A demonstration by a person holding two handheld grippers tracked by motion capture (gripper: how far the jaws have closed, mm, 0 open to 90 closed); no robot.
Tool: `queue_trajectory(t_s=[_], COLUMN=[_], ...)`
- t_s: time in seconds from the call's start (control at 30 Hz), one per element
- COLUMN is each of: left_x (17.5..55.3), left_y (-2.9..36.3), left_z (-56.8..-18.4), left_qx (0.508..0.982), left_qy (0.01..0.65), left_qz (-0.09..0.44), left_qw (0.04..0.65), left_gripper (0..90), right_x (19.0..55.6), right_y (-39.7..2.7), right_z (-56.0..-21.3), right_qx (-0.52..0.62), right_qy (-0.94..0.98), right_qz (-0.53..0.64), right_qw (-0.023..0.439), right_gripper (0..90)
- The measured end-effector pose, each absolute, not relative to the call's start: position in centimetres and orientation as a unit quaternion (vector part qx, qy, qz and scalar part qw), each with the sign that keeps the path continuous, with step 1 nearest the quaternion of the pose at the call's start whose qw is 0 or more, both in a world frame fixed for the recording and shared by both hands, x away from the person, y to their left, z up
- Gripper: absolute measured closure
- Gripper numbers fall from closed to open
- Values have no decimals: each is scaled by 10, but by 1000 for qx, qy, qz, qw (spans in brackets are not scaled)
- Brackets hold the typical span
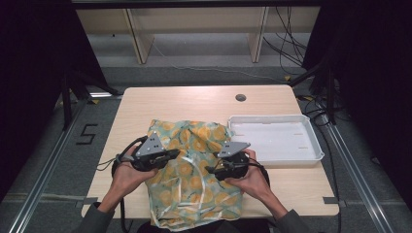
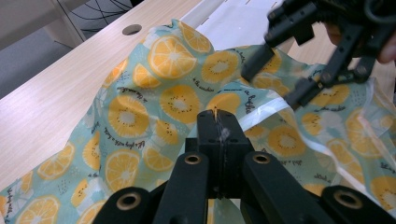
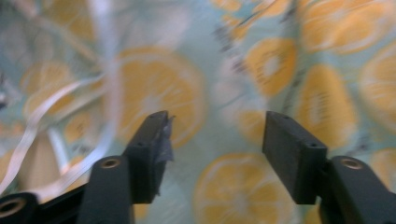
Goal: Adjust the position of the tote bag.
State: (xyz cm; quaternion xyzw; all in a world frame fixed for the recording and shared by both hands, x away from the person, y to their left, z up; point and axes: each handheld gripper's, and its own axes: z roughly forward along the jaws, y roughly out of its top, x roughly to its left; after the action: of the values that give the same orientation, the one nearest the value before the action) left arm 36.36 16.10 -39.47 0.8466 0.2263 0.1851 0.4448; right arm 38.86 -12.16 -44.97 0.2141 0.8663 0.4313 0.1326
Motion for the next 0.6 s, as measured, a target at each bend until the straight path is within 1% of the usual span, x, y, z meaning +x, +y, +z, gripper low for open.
queue_trajectory(t_s=[0.07, 0.1, 0.17, 0.23, 0.27, 0.3, 0.37, 0.4, 0.43, 0.47, 0.5, 0.53, 0.57, 0.6], left_x=[365, 365, 365, 363, 363, 362, 362, 362, 363, 363, 363, 364, 364, 365], left_y=[162, 162, 162, 161, 161, 161, 162, 162, 163, 164, 164, 165, 165, 166], left_z=[-394, -394, -393, -393, -392, -392, -392, -392, -393, -393, -395, -395, -397, -397], left_qx=[846, 847, 848, 846, 850, 849, 849, 847, 851, 850, 848, 852, 848, 849], left_qy=[225, 221, 220, 220, 214, 216, 217, 217, 210, 213, 218, 211, 219, 217], left_qz=[180, 182, 179, 174, 175, 175, 174, 173, 172, 172, 169, 170, 169, 171], left_qw=[449, 447, 448, 453, 449, 450, 450, 453, 450, 449, 453, 449, 453, 451], left_gripper=[892, 892, 891, 891, 890, 890, 888, 889, 888, 888, 888, 888, 888, 888], right_x=[391, 392, 390, 388, 389, 391, 396, 399, 401, 404, 405, 406, 406, 406], right_y=[-121, -118, -112, -104, -101, -98, -94, -94, -94, -95, -96, -97, -98, -98], right_z=[-447, -446, -443, -442, -443, -445, -450, -453, -454, -455, -455, -455, -453, -452], right_qx=[199, 182, 160, 158, 163, 170, 179, 181, 180, 171, 169, 158, 161, 161], right_qy=[863, 863, 862, 872, 875, 881, 889, 894, 894, 899, 899, 901, 899, 899], right_qz=[450, 459, 474, 456, 446, 428, 408, 397, 395, 390, 389, 388, 389, 389], right_qw=[118, 103, 81, 85, 96, 106, 103, 106, 111, 107, 108, 113, 118, 120], right_gripper=[333, 314, 312, 307, 313, 353, 432, 527, 651, 714, 813, 853, 900, 900])
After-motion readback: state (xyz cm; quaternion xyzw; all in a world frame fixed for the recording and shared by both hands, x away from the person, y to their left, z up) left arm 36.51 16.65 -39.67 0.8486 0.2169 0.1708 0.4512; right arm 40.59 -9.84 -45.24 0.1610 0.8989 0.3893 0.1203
